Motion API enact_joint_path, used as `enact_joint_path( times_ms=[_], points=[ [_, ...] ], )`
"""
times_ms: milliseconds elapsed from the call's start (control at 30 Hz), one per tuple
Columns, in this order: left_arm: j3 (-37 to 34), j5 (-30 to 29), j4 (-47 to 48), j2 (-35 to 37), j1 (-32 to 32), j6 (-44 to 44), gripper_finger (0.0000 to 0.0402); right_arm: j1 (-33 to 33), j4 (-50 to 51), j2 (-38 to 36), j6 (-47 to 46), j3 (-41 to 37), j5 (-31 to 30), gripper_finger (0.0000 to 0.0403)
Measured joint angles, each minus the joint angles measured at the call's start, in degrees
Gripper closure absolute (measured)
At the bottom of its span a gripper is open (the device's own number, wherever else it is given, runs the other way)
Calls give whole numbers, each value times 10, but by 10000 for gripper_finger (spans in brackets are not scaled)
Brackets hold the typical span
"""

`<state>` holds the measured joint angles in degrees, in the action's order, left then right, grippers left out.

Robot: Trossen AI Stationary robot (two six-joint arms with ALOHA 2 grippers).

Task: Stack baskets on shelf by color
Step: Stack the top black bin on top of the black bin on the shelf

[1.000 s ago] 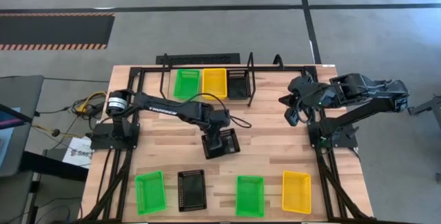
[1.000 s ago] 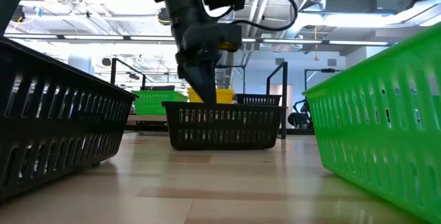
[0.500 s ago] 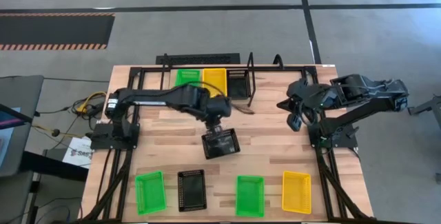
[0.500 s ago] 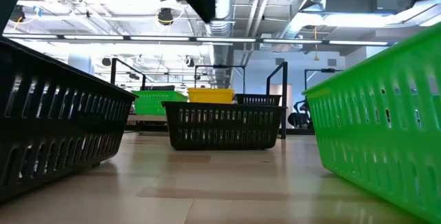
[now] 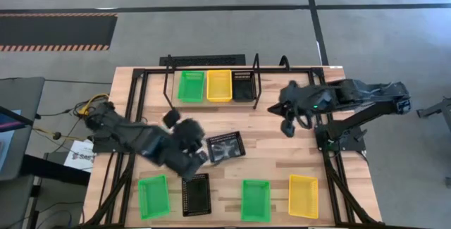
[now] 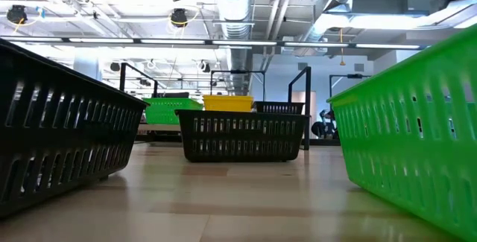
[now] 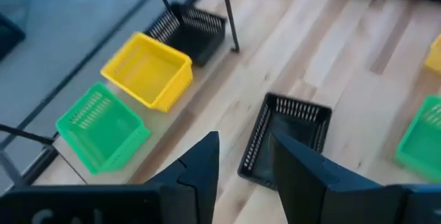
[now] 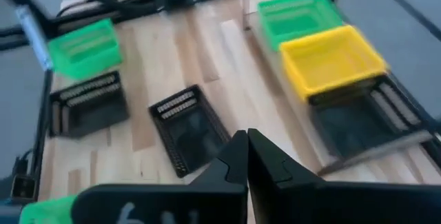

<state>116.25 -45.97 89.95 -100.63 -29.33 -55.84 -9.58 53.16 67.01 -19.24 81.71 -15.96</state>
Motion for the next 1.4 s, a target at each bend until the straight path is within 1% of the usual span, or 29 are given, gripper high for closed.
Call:
enact_joint_path(
  times_ms=[100,200,300,367,433,500,600,700,900,1033,1200,1400],
  points=[
    [-34,-54,0,18,-44,-60,285,16,-49,44,30,0,54,383],
    [-80,-83,1,36,-75,-105,285,33,-68,102,46,0,91,383],
    [-130,-92,0,59,-92,-133,285,53,-65,164,47,0,137,382],
    [-164,-84,1,77,-101,-147,285,66,-63,207,45,1,174,382],
    [-196,-84,1,101,-104,-161,285,77,-51,254,43,16,206,382],
    [-224,-85,1,128,-108,-169,285,84,-42,300,49,42,221,379],
    [-257,-81,0,169,-113,-169,285,87,-32,371,75,101,234,357],
    [-287,-77,1,212,-119,-169,285,84,-9,439,110,182,236,326],
    [-341,-69,1,275,-126,-173,285,80,102,559,170,359,237,267],
    [-373,-52,0,295,-126,-172,285,82,145,619,192,442,236,242],
    [-402,-31,0,304,-126,-170,285,88,193,668,212,495,236,235],
    [-407,-18,0,305,-126,-169,285,97,219,688,237,500,234,244]
  ],
)
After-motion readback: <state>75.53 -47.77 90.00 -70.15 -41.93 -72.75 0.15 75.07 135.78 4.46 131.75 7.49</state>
